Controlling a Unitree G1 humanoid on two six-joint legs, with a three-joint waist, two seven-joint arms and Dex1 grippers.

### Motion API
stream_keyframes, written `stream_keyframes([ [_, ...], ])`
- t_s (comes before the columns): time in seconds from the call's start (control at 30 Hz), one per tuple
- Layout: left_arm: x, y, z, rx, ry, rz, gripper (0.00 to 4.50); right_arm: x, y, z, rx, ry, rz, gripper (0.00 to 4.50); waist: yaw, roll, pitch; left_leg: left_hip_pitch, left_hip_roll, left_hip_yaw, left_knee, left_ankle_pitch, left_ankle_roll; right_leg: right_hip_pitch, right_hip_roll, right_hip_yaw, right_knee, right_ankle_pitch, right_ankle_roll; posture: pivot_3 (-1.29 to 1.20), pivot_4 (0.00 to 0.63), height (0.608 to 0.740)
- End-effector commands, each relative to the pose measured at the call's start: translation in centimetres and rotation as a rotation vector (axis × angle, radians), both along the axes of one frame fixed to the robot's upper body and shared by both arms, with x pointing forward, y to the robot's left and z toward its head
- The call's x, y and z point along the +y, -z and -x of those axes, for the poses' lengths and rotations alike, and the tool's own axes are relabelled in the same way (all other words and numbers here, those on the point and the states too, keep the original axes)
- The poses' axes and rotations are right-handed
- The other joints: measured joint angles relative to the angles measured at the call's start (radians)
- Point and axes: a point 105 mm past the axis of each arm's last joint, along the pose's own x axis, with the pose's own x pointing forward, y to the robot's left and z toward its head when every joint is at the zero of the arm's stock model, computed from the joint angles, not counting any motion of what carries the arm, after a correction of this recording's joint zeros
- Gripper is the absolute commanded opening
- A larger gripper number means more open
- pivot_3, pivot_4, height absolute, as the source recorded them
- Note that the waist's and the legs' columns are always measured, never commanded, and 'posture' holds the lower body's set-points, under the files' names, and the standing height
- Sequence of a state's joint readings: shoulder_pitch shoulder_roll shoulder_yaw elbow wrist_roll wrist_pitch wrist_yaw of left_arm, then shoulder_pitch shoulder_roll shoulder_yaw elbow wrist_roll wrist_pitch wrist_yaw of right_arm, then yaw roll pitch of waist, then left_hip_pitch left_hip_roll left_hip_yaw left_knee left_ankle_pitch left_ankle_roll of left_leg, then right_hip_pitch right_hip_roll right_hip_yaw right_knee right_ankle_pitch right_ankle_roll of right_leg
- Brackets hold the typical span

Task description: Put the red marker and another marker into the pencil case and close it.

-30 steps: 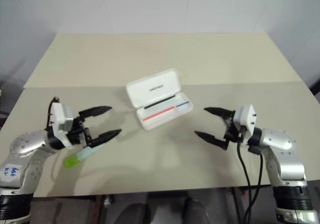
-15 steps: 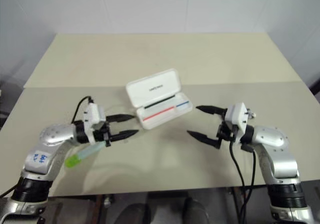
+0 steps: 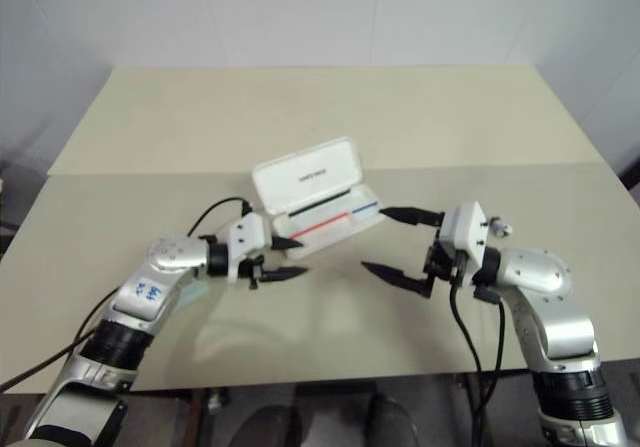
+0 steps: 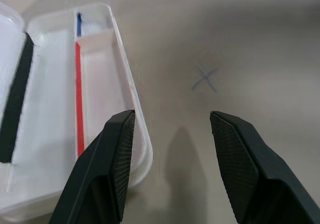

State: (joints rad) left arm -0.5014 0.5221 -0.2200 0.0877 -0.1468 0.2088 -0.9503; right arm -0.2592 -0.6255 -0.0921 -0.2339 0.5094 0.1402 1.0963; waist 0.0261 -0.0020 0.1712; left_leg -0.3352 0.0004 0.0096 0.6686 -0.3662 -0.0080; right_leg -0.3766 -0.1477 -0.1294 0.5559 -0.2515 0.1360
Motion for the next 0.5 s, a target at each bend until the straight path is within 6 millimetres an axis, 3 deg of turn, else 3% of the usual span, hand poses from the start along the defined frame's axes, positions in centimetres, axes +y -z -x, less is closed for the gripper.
stream_keyframes([
  [0.03, -0.1, -0.1, -0.3, -0.013, -0.006, -0.029, 2.53, 0.1, -1.3, 0.5, -0.047, -0.007, -0.017, 4.50, 0.001, 0.000, 0.000, 0.000, 0.000, 0.000, 0.000, 0.000, 0.000, 0.000, 0.000, 0.000, 0.000, 0.000, 0.000, 0.00, 0.150, 0.740],
  [0.4, -0.6, 1.5, -0.3, 0.108, 0.017, -0.126, 2.53, 0.2, -1.9, 1.0, -0.035, -0.038, 0.017, 4.50, 0.001, 0.000, 0.000, 0.000, 0.000, 0.000, 0.002, 0.000, 0.000, 0.000, 0.000, 0.000, 0.001, 0.000, 0.000, 0.00, 0.150, 0.740],
  [0.5, -0.8, 2.0, -0.1, 0.142, 0.035, -0.164, 1.93, -0.2, -2.3, 1.1, -0.029, -0.055, 0.052, 4.50, 0.000, 0.000, 0.000, 0.000, 0.000, 0.000, 0.002, 0.000, 0.000, 0.000, 0.000, 0.000, 0.001, 0.000, 0.000, 0.00, 0.150, 0.740],
])
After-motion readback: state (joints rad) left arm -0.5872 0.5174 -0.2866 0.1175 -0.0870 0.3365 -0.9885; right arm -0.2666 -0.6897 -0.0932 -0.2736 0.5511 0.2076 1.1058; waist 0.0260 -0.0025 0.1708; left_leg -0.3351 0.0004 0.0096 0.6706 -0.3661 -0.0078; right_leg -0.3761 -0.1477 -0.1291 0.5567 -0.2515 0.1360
